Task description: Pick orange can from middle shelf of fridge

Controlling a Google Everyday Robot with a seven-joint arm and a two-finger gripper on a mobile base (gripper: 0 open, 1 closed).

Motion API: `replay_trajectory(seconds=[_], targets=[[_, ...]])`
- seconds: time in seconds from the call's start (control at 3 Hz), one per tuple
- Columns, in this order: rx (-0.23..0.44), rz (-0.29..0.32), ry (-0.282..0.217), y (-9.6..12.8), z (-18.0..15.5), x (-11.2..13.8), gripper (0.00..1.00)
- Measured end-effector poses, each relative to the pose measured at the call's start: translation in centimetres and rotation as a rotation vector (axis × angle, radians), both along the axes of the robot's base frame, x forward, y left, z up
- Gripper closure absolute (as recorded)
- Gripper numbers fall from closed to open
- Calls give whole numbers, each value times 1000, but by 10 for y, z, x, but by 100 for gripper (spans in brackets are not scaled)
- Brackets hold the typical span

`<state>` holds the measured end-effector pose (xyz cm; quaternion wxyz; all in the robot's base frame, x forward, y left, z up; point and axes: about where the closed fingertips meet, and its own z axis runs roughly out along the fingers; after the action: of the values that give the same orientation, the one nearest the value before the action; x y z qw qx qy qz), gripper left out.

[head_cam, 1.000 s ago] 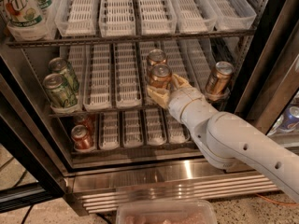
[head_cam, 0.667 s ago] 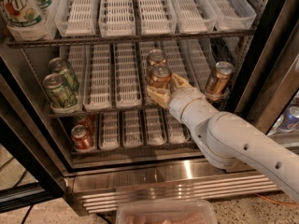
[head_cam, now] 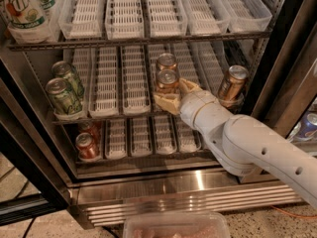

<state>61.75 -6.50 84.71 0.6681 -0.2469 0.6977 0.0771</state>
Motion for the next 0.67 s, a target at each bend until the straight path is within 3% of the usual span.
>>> replay_trajectory(seconds=[0.67], targets=[[16,88,93,7,24,-15,100]])
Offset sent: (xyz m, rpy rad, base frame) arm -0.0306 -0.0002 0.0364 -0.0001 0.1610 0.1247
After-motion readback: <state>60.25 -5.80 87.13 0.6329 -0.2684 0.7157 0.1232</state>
